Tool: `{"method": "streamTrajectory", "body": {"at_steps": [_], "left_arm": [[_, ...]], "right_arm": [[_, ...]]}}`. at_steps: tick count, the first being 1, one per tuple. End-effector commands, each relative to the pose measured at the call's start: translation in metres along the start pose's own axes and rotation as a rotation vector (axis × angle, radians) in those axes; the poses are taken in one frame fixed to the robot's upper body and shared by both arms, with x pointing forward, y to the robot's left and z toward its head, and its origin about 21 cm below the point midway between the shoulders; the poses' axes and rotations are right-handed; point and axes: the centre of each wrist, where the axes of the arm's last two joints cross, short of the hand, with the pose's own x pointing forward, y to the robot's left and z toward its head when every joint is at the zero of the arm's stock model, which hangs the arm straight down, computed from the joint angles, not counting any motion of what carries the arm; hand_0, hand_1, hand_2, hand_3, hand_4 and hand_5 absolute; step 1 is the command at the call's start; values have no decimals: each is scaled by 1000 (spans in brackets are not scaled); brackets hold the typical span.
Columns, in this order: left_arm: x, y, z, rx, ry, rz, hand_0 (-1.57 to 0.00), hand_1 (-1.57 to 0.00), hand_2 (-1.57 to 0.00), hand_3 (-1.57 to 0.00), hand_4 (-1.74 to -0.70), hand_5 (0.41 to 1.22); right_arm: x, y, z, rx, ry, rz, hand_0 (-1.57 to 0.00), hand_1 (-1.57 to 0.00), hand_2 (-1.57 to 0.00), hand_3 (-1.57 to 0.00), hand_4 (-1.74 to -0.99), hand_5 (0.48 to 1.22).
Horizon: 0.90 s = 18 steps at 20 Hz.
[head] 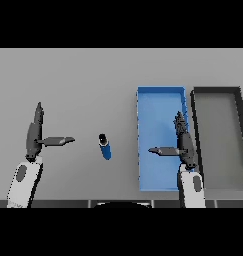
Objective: Pick up the blue pipe and place it into the blue bin.
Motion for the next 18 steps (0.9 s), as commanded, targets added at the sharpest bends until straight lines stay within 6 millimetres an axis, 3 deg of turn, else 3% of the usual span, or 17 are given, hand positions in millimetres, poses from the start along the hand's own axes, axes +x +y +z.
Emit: {"method": "streamTrajectory", "body": {"at_steps": [1, 6, 7, 9, 12, 14, 18], "left_arm": [[0, 0, 0, 1, -4, 1, 1, 1, 1, 1, -967, 594], [0, -1, -1, -3, -4, 0, 1, 1, 1, 1, -967, 594], [2, 8, 0, -157, -52, -80, 1, 1, 1, 1, -967, 594], [5, 24, -2, -304, -68, -150, 1, 1, 1, 1, -970, 596], [6, 32, 0, -371, -73, -176, 1, 1, 1, 1, -968, 597], [6, 33, 0, -407, -86, -180, 1, 1, 1, 1, -965, 593], [13, 28, 18, -567, -127, -172, 1, 1, 1, 1, -984, 578]], "right_arm": [[0, 0, 0, -1, 0, 0, 1, 1, 1, 1, -1210, 594], [1, -3, -2, 0, 2, 2, 1, 1, 1, 1, -1210, 594], [8, -14, -1, 54, -60, 152, 1, 1, 1, 1, -1210, 594], [10, -13, 9, 130, -98, 290, 1, 1, 1, 1, -1198, 589], [13, -15, 16, 159, -111, 341, 1, 1, 1, 1, -1190, 586], [19, -15, 11, 160, -101, 355, 1, 1, 1, 1, -1187, 585], [18, -13, 13, 155, -101, 348, 1, 1, 1, 1, -1194, 579]]}}
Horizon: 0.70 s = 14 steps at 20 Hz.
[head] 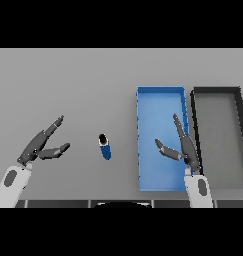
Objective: Pick up the blue pipe and place it into the blue bin.
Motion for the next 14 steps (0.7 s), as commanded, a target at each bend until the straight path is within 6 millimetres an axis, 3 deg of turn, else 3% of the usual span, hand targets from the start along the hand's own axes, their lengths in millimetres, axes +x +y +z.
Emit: {"method": "streamTrajectory", "body": {"at_steps": [1, 7, 14], "left_arm": [[4, -6, 3, -45, 7, -1, 1, 1, 1, 1, -989, 566], [20, -50, -2, -227, 116, -36, 1, 1, 1, 1, -1061, 474], [16, -88, -27, -305, 39, -33, 1, 1, 1, 1, -1149, 484]], "right_arm": [[0, -3, 0, 5, 5, -5, 1, 1, 1, 1, -1200, 580], [4, 0, -2, 11, -11, -23, 1, 1, 1, 1, -1223, 572], [5, 4, -2, 12, 6, -31, 1, 1, 1, 1, -1210, 564]]}}
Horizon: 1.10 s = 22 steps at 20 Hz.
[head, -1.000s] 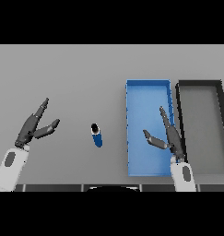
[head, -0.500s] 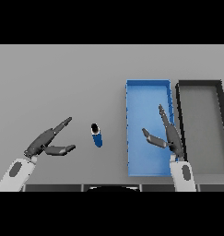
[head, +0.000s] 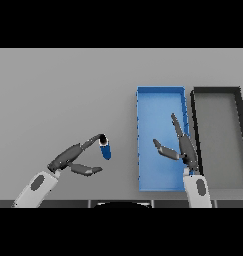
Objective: Pick up the blue pipe and place it into the blue bin.
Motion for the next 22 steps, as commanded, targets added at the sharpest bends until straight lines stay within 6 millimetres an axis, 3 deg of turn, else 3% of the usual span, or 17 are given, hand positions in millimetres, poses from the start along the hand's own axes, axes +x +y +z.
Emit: {"method": "streamTrajectory", "body": {"at_steps": [1, 4, 7, 11, 13, 16, 18, 19, 20, 22], "left_arm": [[-1, -5, -9, 1, -17, 7, 1, 1, 1, 1, -1149, 486], [-8, -14, -22, 21, -26, 37, 1, 1, 1, 1, -1131, 488], [-11, -23, -43, 29, -20, 77, 1, 1, 1, 1, -1130, 493], [-24, -33, -54, 53, -13, 67, 1, 1, 1, 1, -1104, 497], [-26, -34, -65, 60, -35, 80, 1, 1, -23, 0, -1098, 517], [-24, -43, -73, 33, -86, 182, 1, -44, -166, -108, -1176, 601], [-24, -47, -75, 30, -104, 239, -39, -248, -417, -345, -1268, 675], [-20, -48, -79, 29, -113, 263, -179, -411, -578, -590, -1301, 784], [-20, -51, -81, 36, -117, 277, -418, -642, -777, -777, -1383, 872], [-20, -55, -81, 44, -142, 268, -833, -976, -1063, -1015, -1505, 997]], "right_arm": [[0, -2, 0, -3, -2, -11, 1, 1, 1, 1, -1211, 560], [-1, -3, 8, -9, -11, -12, 1, 1, 1, 1, -1206, 554], [-1, -6, 7, -16, -7, -7, 1, 1, 1, 1, -1203, 551], [-4, -5, 4, -7, 4, -17, 1, 1, 1, 1, -1200, 547], [-3, -5, 6, -11, -1, -4, 1, 1, 1, 1, -1195, 548], [-4, -4, 6, -1, 4, 8, 1, 1, 1, 1, -1186, 554], [-6, -8, 8, -10, -9, -11, 1, 1, 1, 1, -1196, 560], [-7, -9, 7, -11, 16, -7, 1, 1, 1, 1, -1192, 560], [-5, -9, 5, -8, 13, -5, 1, 1, 1, 1, -1191, 561], [-6, -9, 5, -9, 9, 6, 1, 1, 1, 1, -1184, 562]]}}
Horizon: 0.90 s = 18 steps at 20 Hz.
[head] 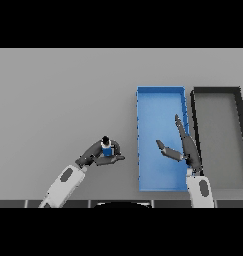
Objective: Pick up the blue pipe and place it into the blue bin.
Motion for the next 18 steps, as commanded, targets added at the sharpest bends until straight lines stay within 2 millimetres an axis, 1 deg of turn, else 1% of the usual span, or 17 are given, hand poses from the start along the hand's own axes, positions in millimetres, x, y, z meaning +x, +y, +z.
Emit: {"method": "streamTrajectory", "body": {"at_steps": [1, 3, 5, 6, 7, 9, 11, 13, 14, 15, 17, 18], "left_arm": [[2, 0, -2, -1, 12, -2, -981, -1095, -1164, -1112, -1551, 1042], [3, -4, 1, -13, 8, -5, -1193, -1266, -1311, -1258, -1617, 1106], [4, -10, 1, -18, 0, -29, -1329, -1376, -1404, -1370, -1561, 1148], [6, -14, 0, -18, -21, -32, -1378, -1415, -1438, -1411, -1541, 1162], [6, -12, 1, -13, -33, -41, -1416, -1446, -1464, -1443, -1525, 1174], [9, -16, 2, -17, -69, -50, -1472, -1491, -1503, -1489, -1502, 1191], [22, -16, -2, -2, -139, -39, -1508, -1520, -1527, -1518, -1488, 1202], [32, -22, -11, -4, -203, -27, -1530, -1538, -1543, -1537, -1482, 1209], [37, -21, -14, -9, -225, -32, -1539, -1545, -1549, -1544, -1480, 1211], [43, -20, -17, -9, -225, -35, -1545, -1550, -1553, -1549, -1478, 1213], [57, -23, -21, -21, -250, -46, -1554, -1558, -1560, -1557, -1475, 1216], [63, -24, -22, -32, -251, -55, -1558, -1560, -1562, -1560, -1474, 1217]], "right_arm": [[-1, -2, 0, -6, -3, 4, 1, 1, 1, 1, -1182, 562], [1, -1, 0, -3, -7, 3, 1, 1, 1, 1, -1178, 561], [2, -2, -3, -5, -6, 0, 1, 1, 1, 1, -1176, 559], [-1, 2, -3, -1, 3, -2, 1, 1, 1, 1, -1176, 559], [-1, 0, -4, 1, 1, -1, 1, 1, 1, 1, -1174, 558], [-1, 5, 1, 4, -10, 5, 1, 1, 1, 1, -1166, 556], [1, 0, 0, -4, 0, 14, 1, 1, 1, 1, -1158, 552], [0, 1, -3, -2, 2, 12, 1, 1, 1, 1, -1151, 550], [-1, 4, 1, -3, 1, 22, 1, 1, 1, 1, -1144, 551], [1, 4, -1, -4, 2, 33, 1, 1, 1, 1, -1138, 552], [-2, 3, 1, -8, 8, 32, 1, 1, 1, 1, -1135, 559], [0, 2, -2, -11, 1, 38, 1, 1, 1, 1, -1129, 561]]}}
